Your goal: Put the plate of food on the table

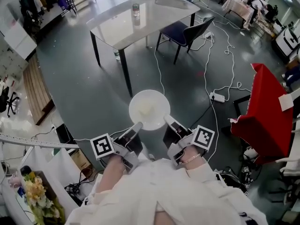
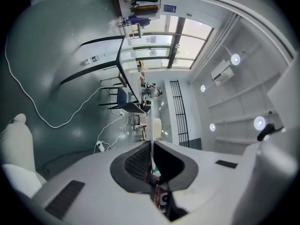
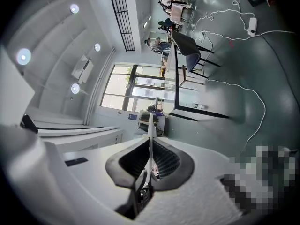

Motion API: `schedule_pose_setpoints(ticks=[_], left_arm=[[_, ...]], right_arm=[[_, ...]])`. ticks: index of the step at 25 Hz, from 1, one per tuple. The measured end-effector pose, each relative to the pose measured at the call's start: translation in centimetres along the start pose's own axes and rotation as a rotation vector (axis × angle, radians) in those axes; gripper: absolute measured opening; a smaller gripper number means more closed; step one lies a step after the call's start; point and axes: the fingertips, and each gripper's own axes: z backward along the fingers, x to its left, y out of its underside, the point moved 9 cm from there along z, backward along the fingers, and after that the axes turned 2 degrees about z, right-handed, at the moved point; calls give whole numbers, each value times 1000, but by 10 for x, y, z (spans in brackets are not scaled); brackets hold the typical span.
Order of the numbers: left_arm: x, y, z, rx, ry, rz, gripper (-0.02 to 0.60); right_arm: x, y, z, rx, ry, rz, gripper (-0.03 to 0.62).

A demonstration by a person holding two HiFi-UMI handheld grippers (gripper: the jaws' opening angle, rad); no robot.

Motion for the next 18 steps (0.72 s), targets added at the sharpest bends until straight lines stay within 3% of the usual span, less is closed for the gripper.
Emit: schedule_pose_setpoints(ticks=[9, 18], left_arm=[[9, -62, -48, 42, -5, -11, 26], [7, -175, -109, 100, -17, -13, 26]], right_arm=[[-17, -42, -56, -20, 18, -9, 14], [-22, -101, -158, -54, 41, -3, 14]])
